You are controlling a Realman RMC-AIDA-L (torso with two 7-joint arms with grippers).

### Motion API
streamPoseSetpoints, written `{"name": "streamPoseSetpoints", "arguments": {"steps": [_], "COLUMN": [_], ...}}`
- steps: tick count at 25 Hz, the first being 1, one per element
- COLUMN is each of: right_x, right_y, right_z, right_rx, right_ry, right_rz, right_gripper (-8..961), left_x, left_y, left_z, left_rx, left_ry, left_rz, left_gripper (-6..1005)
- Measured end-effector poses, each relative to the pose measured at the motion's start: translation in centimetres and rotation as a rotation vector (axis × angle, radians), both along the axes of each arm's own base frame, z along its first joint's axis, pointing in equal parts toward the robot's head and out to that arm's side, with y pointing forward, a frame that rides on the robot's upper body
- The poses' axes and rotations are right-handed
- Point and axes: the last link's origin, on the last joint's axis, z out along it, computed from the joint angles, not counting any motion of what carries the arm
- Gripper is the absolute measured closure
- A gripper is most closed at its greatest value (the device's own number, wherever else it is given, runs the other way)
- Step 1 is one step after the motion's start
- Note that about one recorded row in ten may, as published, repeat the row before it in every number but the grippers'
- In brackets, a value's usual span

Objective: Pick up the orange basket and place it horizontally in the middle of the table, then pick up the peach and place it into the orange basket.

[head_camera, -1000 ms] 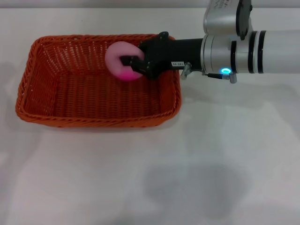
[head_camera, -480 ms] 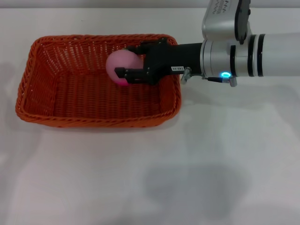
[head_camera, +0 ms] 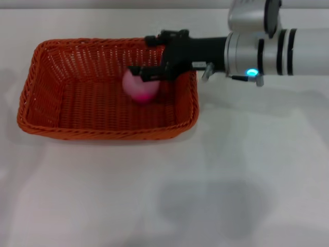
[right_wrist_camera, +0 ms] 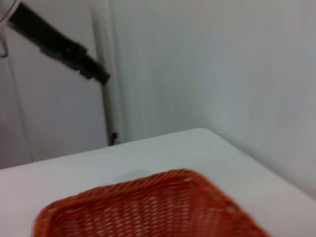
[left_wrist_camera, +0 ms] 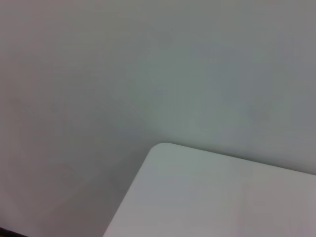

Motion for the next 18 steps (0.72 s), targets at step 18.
{"name": "streamPoseSetpoints", "arguments": {"steps": [18], "right_x": [7.1], "right_y": [3.9], "right_z": [10.0], "right_rx": [0.421], "right_ry": [0.041], "right_rz": [-0.239], "right_gripper": [80], "left_x": [-0.5], "left_y": [0.0], "left_z": [0.4], "left_rx": [0.032], "left_ry": [0.001], "left_rz": [-0.018], "left_gripper": [512]}}
